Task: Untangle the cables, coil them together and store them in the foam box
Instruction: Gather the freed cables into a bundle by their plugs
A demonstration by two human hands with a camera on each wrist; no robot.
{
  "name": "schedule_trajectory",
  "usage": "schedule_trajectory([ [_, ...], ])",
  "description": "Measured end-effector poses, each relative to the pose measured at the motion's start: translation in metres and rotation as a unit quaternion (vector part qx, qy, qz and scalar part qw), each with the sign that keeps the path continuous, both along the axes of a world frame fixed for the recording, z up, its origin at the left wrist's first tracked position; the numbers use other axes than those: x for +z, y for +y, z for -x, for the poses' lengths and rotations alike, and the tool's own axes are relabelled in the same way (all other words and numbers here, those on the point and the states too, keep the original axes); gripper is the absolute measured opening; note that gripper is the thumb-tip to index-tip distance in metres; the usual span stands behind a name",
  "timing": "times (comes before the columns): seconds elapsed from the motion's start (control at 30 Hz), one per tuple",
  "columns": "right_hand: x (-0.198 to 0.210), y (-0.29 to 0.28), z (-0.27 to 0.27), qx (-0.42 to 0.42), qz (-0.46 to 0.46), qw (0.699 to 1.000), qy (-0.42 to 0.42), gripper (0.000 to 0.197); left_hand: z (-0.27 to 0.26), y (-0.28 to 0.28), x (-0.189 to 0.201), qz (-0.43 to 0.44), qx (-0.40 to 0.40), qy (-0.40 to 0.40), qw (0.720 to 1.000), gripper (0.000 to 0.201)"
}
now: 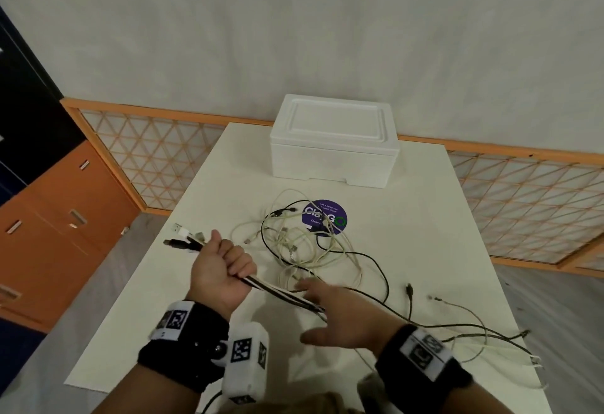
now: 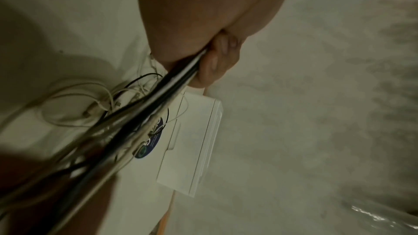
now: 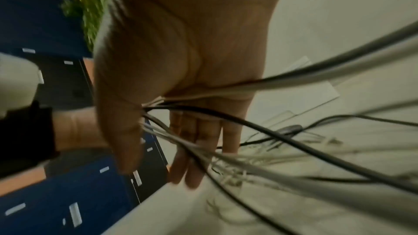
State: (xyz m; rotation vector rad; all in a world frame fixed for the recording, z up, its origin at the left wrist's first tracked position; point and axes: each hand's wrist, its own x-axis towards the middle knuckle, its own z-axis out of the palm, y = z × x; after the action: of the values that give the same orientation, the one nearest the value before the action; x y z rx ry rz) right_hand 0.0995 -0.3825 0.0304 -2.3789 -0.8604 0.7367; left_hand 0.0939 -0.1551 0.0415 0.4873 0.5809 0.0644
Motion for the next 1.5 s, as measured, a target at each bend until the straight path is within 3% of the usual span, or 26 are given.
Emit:
schedule_trajectory([
  [0.1, -0.021, -0.006, -0.001, -0.002, 0.063, 0.998, -0.008, 0.019, -0.003, 0.007, -0.008, -0.024, 0.019, 0.022, 0.999, 0.057],
  [0.13, -0.025, -0.018, -0.004, -0.02, 0.058, 0.998, -0.004, 0.014, -0.002, 0.014, -0.014, -0.027, 0.032, 0.036, 0.998, 0.056],
  [0.2, -0.03, -0.046, -0.008, -0.032, 0.07, 0.997, 0.01, 0.023, 0.003, 0.026, -0.03, -0.035, 0.055, 0.072, 0.995, 0.051],
  [0.3, -0.035, -0.078, -0.016, 0.009, 0.168, 0.984, 0.057, 0.041, 0.013, 0.03, -0.055, -0.064, 0.079, 0.131, 0.986, 0.045],
  [0.4, -0.043, -0.083, -0.033, 0.005, 0.167, 0.986, 0.008, 0.074, 0.019, 0.026, -0.073, -0.074, 0.078, 0.163, 0.981, 0.042],
  [0.47, -0.044, -0.076, -0.052, -0.089, 0.096, 0.99, -0.047, 0.046, 0.019, 0.024, -0.077, -0.091, 0.064, 0.172, 0.979, 0.039],
  [0.53, -0.042, -0.064, -0.072, -0.199, 0.035, 0.973, -0.114, 0.012, 0.019, 0.023, -0.077, -0.102, 0.042, 0.177, 0.978, 0.037],
  [0.6, -0.05, -0.054, -0.09, -0.254, 0.04, 0.955, -0.151, 0.022, 0.018, 0.022, -0.075, -0.101, 0.004, 0.167, 0.981, 0.04],
  [0.67, -0.061, -0.048, -0.103, -0.245, 0.123, 0.949, -0.157, 0.037, 0.019, 0.019, -0.072, -0.103, -0.041, 0.161, 0.981, 0.042],
  [0.77, -0.076, -0.046, -0.115, -0.206, 0.225, 0.941, -0.144, 0.025, 0.02, 0.017, -0.07, -0.11, -0.079, 0.162, 0.977, 0.042],
  [0.87, -0.071, -0.044, -0.129, -0.175, 0.243, 0.948, -0.106, 0.022, 0.019, 0.018, -0.069, -0.102, -0.085, 0.158, 0.978, 0.043],
  [0.93, -0.051, -0.038, -0.143, -0.208, 0.175, 0.961, -0.055, 0.019, 0.017, 0.019, -0.068, -0.097, -0.083, 0.155, 0.98, 0.043],
  [1.0, -0.015, -0.031, -0.151, -0.282, -0.002, 0.959, -0.019, 0.018, 0.014, 0.018, -0.066, -0.098, -0.083, 0.149, 0.981, 0.043],
  [1.1, 0.042, -0.024, -0.151, -0.348, -0.261, 0.9, 0.011, 0.021, 0.007, 0.012, -0.06, -0.11, -0.099, 0.132, 0.98, 0.043],
  [1.13, 0.055, -0.022, -0.149, -0.348, -0.301, 0.888, 0.016, 0.02, 0.005, 0.01, -0.057, -0.115, -0.107, 0.125, 0.98, 0.042],
  [1.33, 0.08, -0.012, -0.128, -0.306, -0.303, 0.901, -0.052, 0.019, -0.021, -0.025, -0.019, -0.15, -0.18, 0.055, 0.971, 0.036],
  [1.43, 0.077, 0.005, -0.096, -0.123, -0.145, 0.973, -0.132, 0.012, -0.038, -0.047, 0.003, -0.133, -0.217, 0.024, 0.967, 0.034],
  [1.5, 0.069, 0.009, -0.072, -0.005, -0.041, 0.983, -0.178, 0.014, -0.05, -0.055, 0.011, -0.126, -0.222, 0.016, 0.967, 0.031],
])
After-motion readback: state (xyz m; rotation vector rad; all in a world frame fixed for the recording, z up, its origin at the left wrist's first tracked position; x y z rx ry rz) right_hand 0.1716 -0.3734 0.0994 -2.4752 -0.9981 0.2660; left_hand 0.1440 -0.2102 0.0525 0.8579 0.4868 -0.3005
